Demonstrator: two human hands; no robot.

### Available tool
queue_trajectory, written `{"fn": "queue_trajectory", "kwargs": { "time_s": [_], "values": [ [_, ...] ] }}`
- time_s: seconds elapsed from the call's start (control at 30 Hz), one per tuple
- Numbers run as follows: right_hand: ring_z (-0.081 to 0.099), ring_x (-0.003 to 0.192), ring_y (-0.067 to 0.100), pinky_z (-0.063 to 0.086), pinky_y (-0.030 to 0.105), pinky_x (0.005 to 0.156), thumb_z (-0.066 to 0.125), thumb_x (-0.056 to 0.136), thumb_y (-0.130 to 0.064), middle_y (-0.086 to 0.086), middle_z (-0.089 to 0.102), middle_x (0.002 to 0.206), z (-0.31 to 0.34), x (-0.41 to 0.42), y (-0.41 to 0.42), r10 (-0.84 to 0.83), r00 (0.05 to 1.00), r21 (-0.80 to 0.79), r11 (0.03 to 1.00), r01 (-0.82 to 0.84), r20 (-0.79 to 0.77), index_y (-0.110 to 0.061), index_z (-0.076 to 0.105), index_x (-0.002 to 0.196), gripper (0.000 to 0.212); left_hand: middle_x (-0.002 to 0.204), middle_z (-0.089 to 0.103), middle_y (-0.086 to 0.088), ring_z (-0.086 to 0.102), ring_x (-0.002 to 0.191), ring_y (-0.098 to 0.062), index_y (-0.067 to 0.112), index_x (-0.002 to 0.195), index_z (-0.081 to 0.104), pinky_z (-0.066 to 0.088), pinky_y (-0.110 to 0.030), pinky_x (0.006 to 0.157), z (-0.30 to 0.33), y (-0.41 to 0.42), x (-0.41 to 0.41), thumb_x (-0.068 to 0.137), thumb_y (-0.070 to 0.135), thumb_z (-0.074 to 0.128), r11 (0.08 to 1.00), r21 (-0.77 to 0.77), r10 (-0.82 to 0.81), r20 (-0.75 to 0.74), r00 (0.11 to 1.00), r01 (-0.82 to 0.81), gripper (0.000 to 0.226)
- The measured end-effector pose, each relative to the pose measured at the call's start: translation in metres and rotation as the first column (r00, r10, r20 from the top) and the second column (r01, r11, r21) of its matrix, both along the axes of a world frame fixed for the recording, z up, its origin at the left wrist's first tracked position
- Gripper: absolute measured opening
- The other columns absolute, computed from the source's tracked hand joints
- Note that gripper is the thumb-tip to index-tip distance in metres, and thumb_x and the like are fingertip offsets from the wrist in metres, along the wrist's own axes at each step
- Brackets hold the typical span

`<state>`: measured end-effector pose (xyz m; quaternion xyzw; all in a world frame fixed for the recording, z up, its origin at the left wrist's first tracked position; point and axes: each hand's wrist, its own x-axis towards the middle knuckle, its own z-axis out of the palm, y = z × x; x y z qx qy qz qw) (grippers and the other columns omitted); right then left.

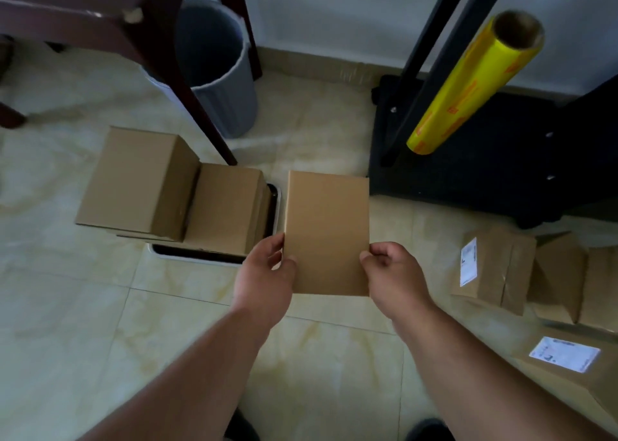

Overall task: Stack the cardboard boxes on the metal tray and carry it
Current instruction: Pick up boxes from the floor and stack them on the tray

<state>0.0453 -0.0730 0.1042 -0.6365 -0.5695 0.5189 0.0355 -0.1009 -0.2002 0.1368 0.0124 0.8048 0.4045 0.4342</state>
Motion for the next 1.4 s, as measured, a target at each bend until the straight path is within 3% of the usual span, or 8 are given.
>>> {"fn": "queue_trajectory", "kwargs": {
  "time_s": [0.2,0.5,0.77,0.93,1.07,1.27,1.33,1.4],
  "values": [
    [0.071,0.099,0.016,0.059,0.043,0.093,0.061,0.099,-0.034,-0.008,0.075,0.109,0.003,-0.049,-0.007,0.039,0.999,-0.020,0.999,-0.039,-0.034,-0.024,0.071,0.125,0.029,0.109,0.071,0.022,0.066,0.097,0.005,0.041,0.130,0.063,0.046,-0.011,0.068,0.007,-0.010,-0.042,0.102,0.021,0.061,0.999,0.006,0.032,-0.044,0.999,-0.032,0.035],
    [0.071,0.091,0.013,0.059,0.038,0.086,0.059,0.101,-0.029,-0.013,0.075,0.095,0.000,-0.107,-0.033,0.074,0.996,-0.049,0.996,-0.077,-0.052,-0.031,0.071,0.100,0.012,0.113,0.071,0.021,0.065,0.101,0.000,0.043,0.131,0.064,0.045,-0.016,0.070,0.004,-0.034,-0.095,0.103,0.018,0.055,0.999,-0.026,0.016,-0.098,0.995,-0.018,0.038],
    [0.071,0.092,0.015,0.060,0.043,0.089,0.059,0.101,-0.029,-0.013,0.074,0.096,-0.020,-0.151,-0.051,0.081,0.996,-0.055,0.995,-0.083,-0.026,-0.027,0.074,0.111,0.018,0.117,0.067,0.018,0.060,0.100,0.003,0.036,0.145,0.052,0.045,-0.017,0.073,-0.020,-0.048,-0.129,0.101,0.018,0.057,0.998,-0.052,-0.040,-0.109,0.993,0.034,0.048],
    [0.067,0.098,0.016,0.057,0.041,0.096,0.060,0.101,-0.026,-0.024,0.063,0.090,-0.028,-0.158,-0.058,0.111,0.993,-0.077,0.991,-0.114,-0.040,-0.029,0.070,0.117,0.019,0.139,0.059,0.008,0.059,0.115,-0.015,0.032,0.159,0.034,0.045,-0.028,0.089,-0.035,-0.054,-0.134,0.100,0.018,0.059,0.991,-0.113,-0.082,-0.112,0.990,0.069,0.066],
    [0.069,0.098,0.014,0.058,0.043,0.095,0.061,0.099,-0.029,-0.015,0.071,0.102,-0.034,-0.160,-0.061,0.106,0.994,-0.071,0.991,-0.109,-0.040,-0.027,0.070,0.120,0.023,0.154,0.049,0.006,0.053,0.133,-0.019,0.032,0.164,0.024,0.047,-0.034,0.107,-0.044,-0.054,-0.132,0.101,0.023,0.059,0.988,-0.137,-0.093,-0.115,0.989,0.077,0.073],
    [0.070,0.099,0.016,0.059,0.044,0.093,0.062,0.096,-0.038,-0.008,0.072,0.116,-0.033,-0.163,-0.064,0.126,0.992,-0.061,0.990,-0.128,-0.025,-0.027,0.068,0.126,0.033,0.161,0.039,0.006,0.043,0.145,-0.023,0.031,0.161,0.023,0.043,-0.052,0.115,-0.038,-0.068,-0.107,0.094,0.045,0.063,0.970,-0.189,0.120,-0.167,0.979,-0.152,0.079],
    [0.070,0.095,0.016,0.059,0.042,0.089,0.062,0.096,-0.039,-0.008,0.073,0.116,-0.033,-0.165,-0.063,0.116,0.993,-0.068,0.991,-0.118,-0.029,-0.028,0.068,0.125,0.032,0.166,0.030,0.005,0.034,0.150,-0.025,0.029,0.162,0.019,0.038,-0.053,0.118,-0.029,-0.069,-0.094,0.092,0.053,0.065,0.930,-0.241,0.267,-0.076,0.961,-0.278,0.088],
    [0.071,0.095,0.016,0.060,0.039,0.087,0.061,0.097,-0.037,-0.009,0.074,0.113,-0.034,-0.167,-0.064,0.102,0.994,-0.082,0.991,-0.104,-0.036,-0.026,0.069,0.123,0.029,0.162,0.038,-0.001,0.041,0.145,-0.031,0.024,0.162,0.024,0.040,-0.051,0.115,-0.027,-0.068,-0.089,0.089,0.062,0.067,0.877,-0.310,0.412,0.089,0.907,-0.368,0.094]
  ]
}}
